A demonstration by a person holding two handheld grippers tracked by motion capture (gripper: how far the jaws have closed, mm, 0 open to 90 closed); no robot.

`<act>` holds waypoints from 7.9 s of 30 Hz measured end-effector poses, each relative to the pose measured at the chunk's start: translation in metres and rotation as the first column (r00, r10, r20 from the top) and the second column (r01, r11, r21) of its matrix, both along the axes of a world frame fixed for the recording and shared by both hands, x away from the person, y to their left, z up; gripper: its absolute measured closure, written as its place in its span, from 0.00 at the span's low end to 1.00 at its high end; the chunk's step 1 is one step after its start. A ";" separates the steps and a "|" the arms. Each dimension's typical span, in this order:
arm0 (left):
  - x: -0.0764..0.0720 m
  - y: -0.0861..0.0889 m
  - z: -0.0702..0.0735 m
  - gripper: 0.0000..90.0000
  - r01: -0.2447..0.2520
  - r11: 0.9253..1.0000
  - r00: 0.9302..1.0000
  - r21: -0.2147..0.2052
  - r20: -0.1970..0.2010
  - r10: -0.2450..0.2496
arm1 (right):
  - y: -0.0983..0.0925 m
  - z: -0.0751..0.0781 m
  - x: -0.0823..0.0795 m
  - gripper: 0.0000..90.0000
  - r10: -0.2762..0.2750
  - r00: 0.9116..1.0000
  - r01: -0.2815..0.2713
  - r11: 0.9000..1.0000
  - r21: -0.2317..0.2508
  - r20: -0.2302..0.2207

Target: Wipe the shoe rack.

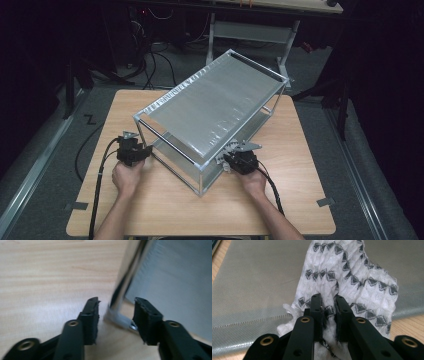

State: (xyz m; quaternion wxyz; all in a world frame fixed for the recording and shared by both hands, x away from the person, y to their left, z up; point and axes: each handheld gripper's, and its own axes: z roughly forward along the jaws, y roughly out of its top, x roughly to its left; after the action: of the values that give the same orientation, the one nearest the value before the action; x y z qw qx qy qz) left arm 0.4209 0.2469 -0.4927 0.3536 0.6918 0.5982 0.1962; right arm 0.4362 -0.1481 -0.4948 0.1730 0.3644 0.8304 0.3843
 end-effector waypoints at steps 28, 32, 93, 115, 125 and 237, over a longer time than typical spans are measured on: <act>-0.029 -0.036 -0.005 0.46 0.074 0.997 0.997 0.002 -0.027 -0.074 | 0.001 0.002 0.000 0.88 -0.009 1.000 0.009 1.000 0.002 -0.003; -0.023 -0.034 -0.005 0.48 0.069 0.998 0.997 0.006 -0.027 -0.069 | 0.004 0.001 0.000 0.88 -0.003 1.000 0.003 1.000 -0.004 0.008; -0.130 -0.131 0.021 0.33 0.352 0.935 0.921 0.037 0.165 -0.353 | -0.006 0.005 0.019 0.88 -0.088 0.996 0.089 0.995 -0.044 0.021; -0.122 -0.148 0.022 0.63 0.428 0.903 0.886 0.038 0.177 -0.428 | -0.005 0.004 0.020 0.88 -0.082 0.996 0.084 0.995 -0.061 0.027; -0.119 -0.141 0.024 0.76 0.411 0.911 0.895 0.042 0.174 -0.411 | -0.006 0.004 0.020 0.88 -0.073 0.997 0.074 0.995 -0.065 0.022; -0.094 -0.117 0.048 0.90 0.319 0.945 0.917 0.067 0.230 -0.326 | 0.031 0.007 -0.005 0.93 0.046 0.999 -0.045 0.998 -0.037 0.015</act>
State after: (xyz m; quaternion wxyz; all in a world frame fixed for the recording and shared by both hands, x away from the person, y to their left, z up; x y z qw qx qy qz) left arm 0.3270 0.1303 -0.4443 0.4407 0.7571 0.4266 0.2250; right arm 0.4309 -0.1172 -0.4877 0.1775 0.3391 0.8441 0.3756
